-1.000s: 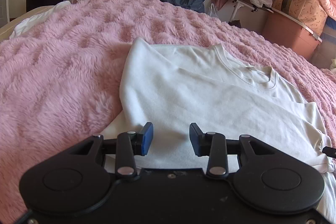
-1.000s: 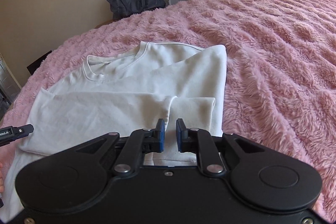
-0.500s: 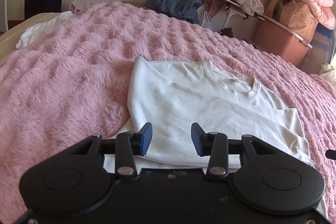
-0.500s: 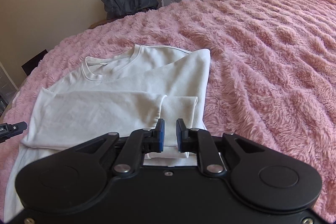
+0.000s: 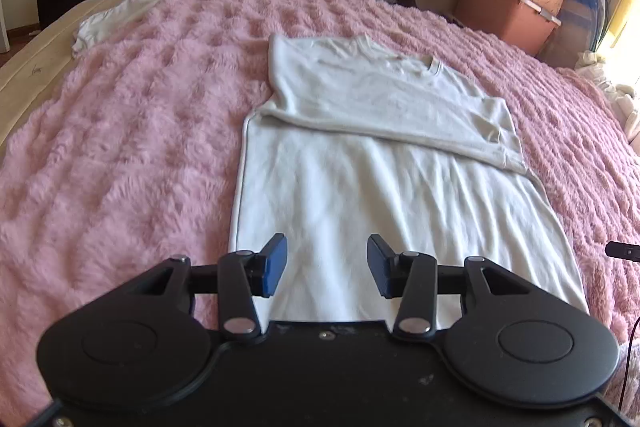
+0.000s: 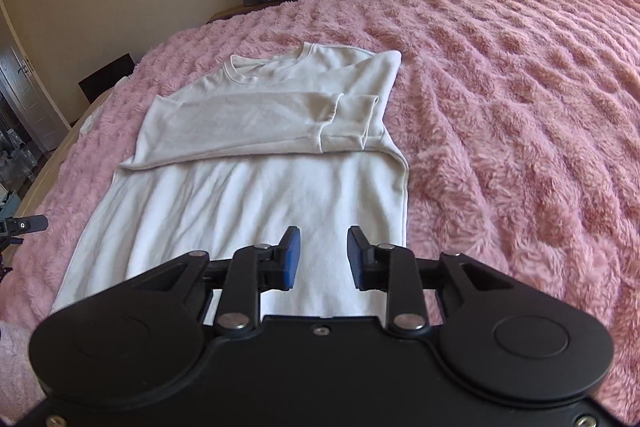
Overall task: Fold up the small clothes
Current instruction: 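Open the right tool and lift both tools away from the sweatshirt, then move both open tools down to the ribbed hem of the sweatshirt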
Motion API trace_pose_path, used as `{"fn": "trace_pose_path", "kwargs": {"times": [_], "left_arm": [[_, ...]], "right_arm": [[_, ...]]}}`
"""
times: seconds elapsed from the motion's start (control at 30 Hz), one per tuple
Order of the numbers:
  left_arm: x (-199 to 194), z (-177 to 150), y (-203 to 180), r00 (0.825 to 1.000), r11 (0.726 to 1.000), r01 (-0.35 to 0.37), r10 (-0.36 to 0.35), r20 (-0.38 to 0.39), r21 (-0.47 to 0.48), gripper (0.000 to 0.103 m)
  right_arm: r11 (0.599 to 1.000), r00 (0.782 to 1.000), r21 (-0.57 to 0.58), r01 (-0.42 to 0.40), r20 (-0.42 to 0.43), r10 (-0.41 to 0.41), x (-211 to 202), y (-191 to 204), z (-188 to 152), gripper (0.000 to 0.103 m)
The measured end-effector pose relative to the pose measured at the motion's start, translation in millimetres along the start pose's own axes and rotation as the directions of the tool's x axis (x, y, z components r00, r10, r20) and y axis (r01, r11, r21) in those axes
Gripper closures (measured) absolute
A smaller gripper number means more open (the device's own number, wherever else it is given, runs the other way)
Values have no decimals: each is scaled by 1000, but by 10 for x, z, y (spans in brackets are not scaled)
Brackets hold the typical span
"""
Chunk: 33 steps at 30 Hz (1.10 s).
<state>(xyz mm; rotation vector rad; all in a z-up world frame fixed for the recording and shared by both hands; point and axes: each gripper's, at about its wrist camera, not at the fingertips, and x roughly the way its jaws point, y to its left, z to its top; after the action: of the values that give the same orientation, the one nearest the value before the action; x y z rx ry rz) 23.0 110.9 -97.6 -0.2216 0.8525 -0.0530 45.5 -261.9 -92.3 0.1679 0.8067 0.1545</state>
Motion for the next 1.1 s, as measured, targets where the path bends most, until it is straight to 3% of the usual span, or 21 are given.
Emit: {"fn": "trace_pose_path", "kwargs": {"times": [0.17, 0.33, 0.47, 0.57, 0.77, 1.1], "left_arm": [[19, -378, 163, 995, 998, -30, 24, -95, -56, 56], [67, -535, 335, 986, 990, -70, 50, -158, -120, 56], [162, -538, 438, 964, 983, -121, 83, -254, -139, 56], [216, -585, 512, 952, 981, -107, 53, -303, -165, 56], [280, -644, 562, 940, 976, -90, 17, -340, -200, 61], [362, -632, 497, 931, 981, -70, 0, -365, -180, 64]], "right_arm": [[998, 989, 19, 60, -137, -56, -96, -34, -452, 65], [993, 966, 17, 118, -234, -111, -87, -87, -724, 61], [991, 955, 24, 133, -272, -122, -90, -124, -794, 56], [990, 948, 23, 140, -292, -127, -87, -141, -824, 53], [991, 936, 51, 125, -337, -101, -29, -186, -874, 52], [988, 923, 100, 117, -379, -70, 80, -233, -890, 52]]}}
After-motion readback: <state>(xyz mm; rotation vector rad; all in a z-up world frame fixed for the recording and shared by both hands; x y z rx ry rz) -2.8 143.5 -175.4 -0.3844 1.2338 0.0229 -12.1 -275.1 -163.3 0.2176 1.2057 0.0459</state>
